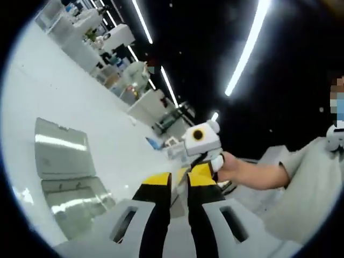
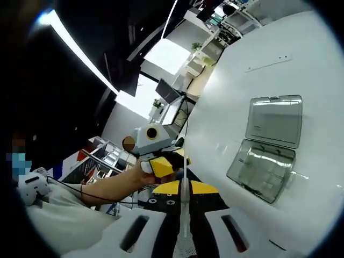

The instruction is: Insert the divider into the dual guide fixture by aligning both edges with the guide slots and pushing it downward to the bottom, including one-sided entry, uneven engagement, binding, and posture correction.

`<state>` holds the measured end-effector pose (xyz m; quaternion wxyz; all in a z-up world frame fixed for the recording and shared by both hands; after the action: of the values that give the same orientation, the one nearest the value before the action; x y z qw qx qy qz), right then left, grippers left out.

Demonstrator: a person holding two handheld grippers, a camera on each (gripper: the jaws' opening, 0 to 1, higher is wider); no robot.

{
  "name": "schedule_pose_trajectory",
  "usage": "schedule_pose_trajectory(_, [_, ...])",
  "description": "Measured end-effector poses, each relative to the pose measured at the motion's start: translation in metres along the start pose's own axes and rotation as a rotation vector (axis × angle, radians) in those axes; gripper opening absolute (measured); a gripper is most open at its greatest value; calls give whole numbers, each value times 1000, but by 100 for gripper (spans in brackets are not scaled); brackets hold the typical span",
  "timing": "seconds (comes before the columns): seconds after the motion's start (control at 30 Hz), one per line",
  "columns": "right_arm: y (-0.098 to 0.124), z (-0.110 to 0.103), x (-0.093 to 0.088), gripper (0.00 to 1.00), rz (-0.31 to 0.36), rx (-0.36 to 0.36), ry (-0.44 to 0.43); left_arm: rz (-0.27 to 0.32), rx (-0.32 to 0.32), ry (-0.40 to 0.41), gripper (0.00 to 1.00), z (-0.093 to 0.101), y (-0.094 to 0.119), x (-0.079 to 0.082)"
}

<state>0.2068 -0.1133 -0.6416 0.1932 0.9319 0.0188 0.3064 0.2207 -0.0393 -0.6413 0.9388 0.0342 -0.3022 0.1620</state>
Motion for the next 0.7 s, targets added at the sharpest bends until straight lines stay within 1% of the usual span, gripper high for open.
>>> schedule_pose_trajectory(0.03, [-1,5,0,0,-10,-30,-7,-6,26,-30,8,-3,2,0])
schedule_pose_trajectory(0.07, [-3,7,0,0,-19,-40,-8,2,50,-74,9,-6,5,2])
schedule_pose_trajectory(0.1, [-5,9,1,0,-26,-54,-28,2,60,-85,9,-7,7,3])
schedule_pose_trajectory(0.17, [-7,12,3,0,-31,-70,-22,-16,100,-145,11,-10,12,3])
schedule_pose_trajectory(0.2, [-8,17,4,0,-37,-94,-35,-18,123,-189,13,-14,14,4])
schedule_pose_trajectory(0.23, [-9,20,4,0,-45,-115,-39,-21,134,-209,15,-15,15,4])
schedule_pose_trajectory(0.27, [-11,24,4,0,-60,-139,-35,-19,162,-232,17,-18,17,6])
schedule_pose_trajectory(0.3, [-13,26,5,0,-60,-153,-51,-28,174,-251,19,-19,18,5])
schedule_pose_trajectory(0.33, [-14,31,6,0,-60,-185,-74,-49,194,-286,21,-22,20,3])
schedule_pose_trajectory(0.37, [-16,31,7,0,-65,-178,-66,-60,211,-307,23,-24,20,2])
schedule_pose_trajectory(0.4, [-18,32,6,0,-79,-198,-54,-63,224,-321,26,-26,21,2])
schedule_pose_trajectory(0.43, [-18,30,2,0,-105,-231,-50,-69,236,-327,29,-27,21,0])
schedule_pose_trajectory(0.5, [-21,28,-3,0,-137,-257,-42,-79,256,-371,34,-29,23,-2])
schedule_pose_trajectory(0.53, [-23,29,-6,0,-147,-285,-74,-83,258,-375,34,-29,23,-3])
schedule_pose_trajectory(0.57, [-24,36,-2,0,-145,-296,-81,-96,273,-385,34,-31,24,-5])
schedule_pose_trajectory(0.6, [-24,40,-3,0,-162,-305,-87,-101,280,-401,35,-32,25,-6])
schedule_pose_trajectory(0.67, [-26,49,0,0,-165,-340,-99,-106,296,-431,36,-34,27,-6])
schedule_pose_trajectory(0.7, [-27,54,0,0,-182,-355,-109,-114,309,-451,37,-35,28,-7])
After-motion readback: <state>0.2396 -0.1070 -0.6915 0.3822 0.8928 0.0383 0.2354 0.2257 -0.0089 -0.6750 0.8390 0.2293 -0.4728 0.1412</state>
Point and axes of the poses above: the point that each gripper's makers call its tool centre point, and the gripper's own axes: y roughly backward along the fingers, z roughly to its right, x roughly out of its top, the point moved 3 cm from there along y, roughly backward along the fingers, and after that the axes turned 9 degrees about y, right-handed, at the moved point
